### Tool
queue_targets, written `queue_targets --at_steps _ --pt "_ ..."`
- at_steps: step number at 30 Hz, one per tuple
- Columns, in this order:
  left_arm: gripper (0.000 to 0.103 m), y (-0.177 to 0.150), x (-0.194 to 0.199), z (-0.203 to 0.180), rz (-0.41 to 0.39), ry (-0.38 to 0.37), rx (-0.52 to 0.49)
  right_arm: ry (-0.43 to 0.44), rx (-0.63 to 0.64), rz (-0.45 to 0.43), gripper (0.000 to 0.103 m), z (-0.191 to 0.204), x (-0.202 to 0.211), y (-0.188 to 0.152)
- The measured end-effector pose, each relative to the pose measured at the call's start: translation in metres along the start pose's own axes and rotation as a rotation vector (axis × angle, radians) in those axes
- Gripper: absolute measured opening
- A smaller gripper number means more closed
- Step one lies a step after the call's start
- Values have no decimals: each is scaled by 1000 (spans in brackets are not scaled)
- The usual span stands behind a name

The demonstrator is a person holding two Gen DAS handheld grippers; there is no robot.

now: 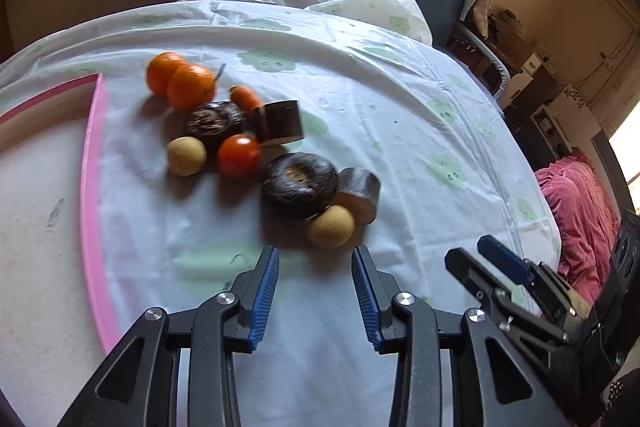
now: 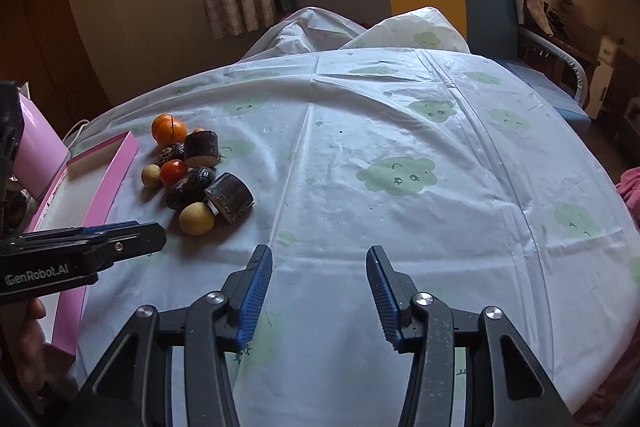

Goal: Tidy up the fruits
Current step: 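Grasp a small tan ball with the left tool while the right tool reaches a dark slice, then place the tan ball in the tray with left while right drops the dark slice there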

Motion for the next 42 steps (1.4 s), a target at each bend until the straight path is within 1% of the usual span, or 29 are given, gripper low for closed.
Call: queue_targets --at_steps 5,6,8,10,13,18,20,22,24,25,26,28,29,30,31,34,35,36,37,38,42 --pt "38 9 -21 -2 16 2 25 0 -9 6 50 -4 -1 0" --pt "37 10 -25 1 18 5 34 0 -8 7 50 -4 -1 0" --pt "29 12 -25 3 -3 12 31 2 -4 9 50 -3 -2 0" --pt "29 10 -22 5 -10 -7 33 8 -1 13 50 -2 -3 -1" --pt "29 2 -13 13 -15 -2 25 34 11 20 50 6 -5 0" --pt "29 -12 9 27 -27 31 4 121 55 40 48 35 -13 6" --pt "29 -15 22 34 -44 44 8 153 83 51 49 49 -20 11" --pt "29 -16 36 43 -74 53 24 159 133 55 49 63 -27 15" --pt "29 -14 50 57 -102 66 53 166 176 76 52 75 -38 18" --pt "29 -14 56 68 -115 75 76 167 201 95 56 79 -44 17" --pt "29 -14 63 78 -126 89 98 158 224 107 56 82 -51 17" --pt "29 -13 75 106 -146 142 133 142 260 135 56 86 -61 15" --pt "29 -14 79 121 -151 172 155 136 277 146 53 88 -65 14" --pt "29 -15 82 138 -151 205 185 120 296 154 46 88 -69 12" --pt "29 -16 85 155 -146 234 215 98 315 155 34 88 -71 10" --pt "29 -25 94 202 -128 339 301 77 330 145 33 86 -69 9" --pt "30 -30 97 214 -116 357 320 72 328 143 33 85 -68 8" --pt "35 -34 99 223 -109 374 343 70 325 140 33 85 -67 7" --pt "37 -38 102 230 -107 393 362 72 321 139 33 85 -65 6" --pt "37 -42 105 234 -110 400 368 79 314 137 33 86 -62 3" --pt "40 -50 110 228 -119 414 334 79 289 132 33 84 -53 -3"
Point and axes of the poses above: each gripper's, at about its wrist camera, not at the fingertips, and x roughly against the way its jaws point, z to its left, y to its top, the point moved 10 cm from there along -x, roughly the way its jaws point, and after that the axes turned 11 degrees about -x, right-handed, at the moved point
